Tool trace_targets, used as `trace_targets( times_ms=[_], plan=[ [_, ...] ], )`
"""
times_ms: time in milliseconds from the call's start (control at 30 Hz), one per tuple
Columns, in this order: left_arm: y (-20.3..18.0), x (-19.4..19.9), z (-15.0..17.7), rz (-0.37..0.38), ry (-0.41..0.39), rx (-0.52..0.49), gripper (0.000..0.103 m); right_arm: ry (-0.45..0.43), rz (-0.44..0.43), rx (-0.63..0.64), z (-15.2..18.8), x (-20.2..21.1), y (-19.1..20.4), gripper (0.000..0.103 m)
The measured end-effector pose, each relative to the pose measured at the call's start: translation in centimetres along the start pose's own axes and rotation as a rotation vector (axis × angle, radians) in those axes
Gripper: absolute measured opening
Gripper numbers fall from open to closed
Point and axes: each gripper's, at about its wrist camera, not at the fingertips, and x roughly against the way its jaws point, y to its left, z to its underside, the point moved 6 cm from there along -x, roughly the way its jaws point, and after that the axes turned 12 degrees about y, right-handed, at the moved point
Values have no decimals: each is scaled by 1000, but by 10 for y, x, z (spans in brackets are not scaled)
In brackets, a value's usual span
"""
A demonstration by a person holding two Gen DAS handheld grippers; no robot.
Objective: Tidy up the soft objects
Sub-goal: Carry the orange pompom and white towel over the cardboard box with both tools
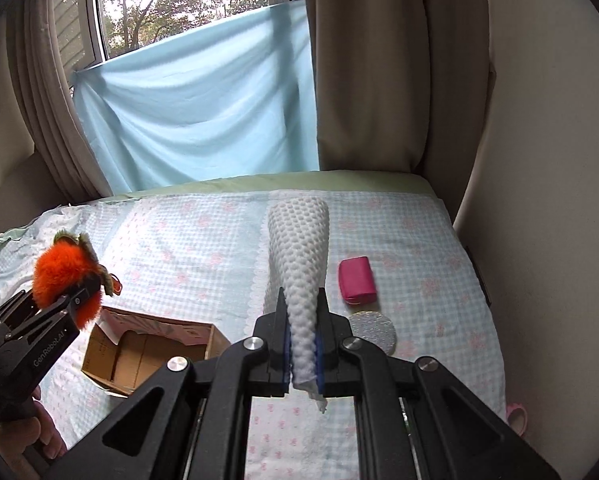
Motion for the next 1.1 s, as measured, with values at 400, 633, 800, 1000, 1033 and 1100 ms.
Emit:
trace_targets(
  times_ms=[400,633,800,1000,1033,1100],
  plan=[
    [162,-28,12,27,111,-104,33,117,-26,-58,23,-54,158,8],
    [209,-88,44,33,244,-215,33,236,-52,-66,45,-112,212,8],
    [215,-129,62,36,326,-264,33,329,-53,-52,52,-154,226,8],
    [210,-178,82,49,440,-324,33,457,-64,-58,64,-197,229,8],
    [208,-185,85,50,462,-336,33,471,-64,-64,66,-204,228,8],
    [205,-200,92,57,504,-360,33,498,-61,-72,68,-219,224,8]
  ],
)
